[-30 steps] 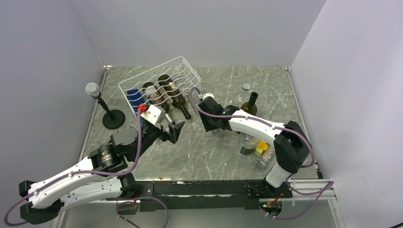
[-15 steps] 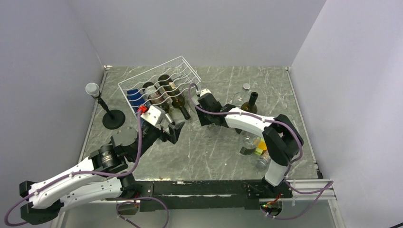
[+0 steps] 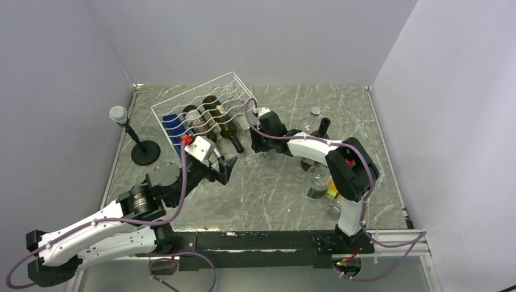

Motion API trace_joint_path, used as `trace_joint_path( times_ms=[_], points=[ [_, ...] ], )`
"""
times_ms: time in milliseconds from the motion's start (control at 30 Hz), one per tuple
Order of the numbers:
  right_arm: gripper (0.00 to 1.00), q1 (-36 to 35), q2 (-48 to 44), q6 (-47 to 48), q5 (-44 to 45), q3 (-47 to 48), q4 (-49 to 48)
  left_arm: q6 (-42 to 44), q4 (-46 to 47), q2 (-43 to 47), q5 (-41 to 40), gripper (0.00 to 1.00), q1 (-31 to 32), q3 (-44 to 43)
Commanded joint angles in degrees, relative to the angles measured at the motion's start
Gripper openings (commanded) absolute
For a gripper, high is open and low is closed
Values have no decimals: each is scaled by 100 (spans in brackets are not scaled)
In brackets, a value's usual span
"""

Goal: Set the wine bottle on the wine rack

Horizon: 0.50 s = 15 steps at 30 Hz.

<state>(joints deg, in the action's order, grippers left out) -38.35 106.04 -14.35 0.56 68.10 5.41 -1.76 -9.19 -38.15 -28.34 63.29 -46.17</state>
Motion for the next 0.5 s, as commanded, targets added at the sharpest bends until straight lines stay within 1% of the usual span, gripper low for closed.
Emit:
trace_joint_path(
  times_ms=[0,200,467],
  points=[
    [0,35,3,-124,-536,643,-2192,106,275,-57,-71,99,-10,-6],
    [0,79,362,-171,-751,843,-2743,108,234,-147,-80,99,-9,-32],
    [0,195,1036,-189,-894,1564,-2521,106,224,-127,-102,99,-9,-15]
  ],
)
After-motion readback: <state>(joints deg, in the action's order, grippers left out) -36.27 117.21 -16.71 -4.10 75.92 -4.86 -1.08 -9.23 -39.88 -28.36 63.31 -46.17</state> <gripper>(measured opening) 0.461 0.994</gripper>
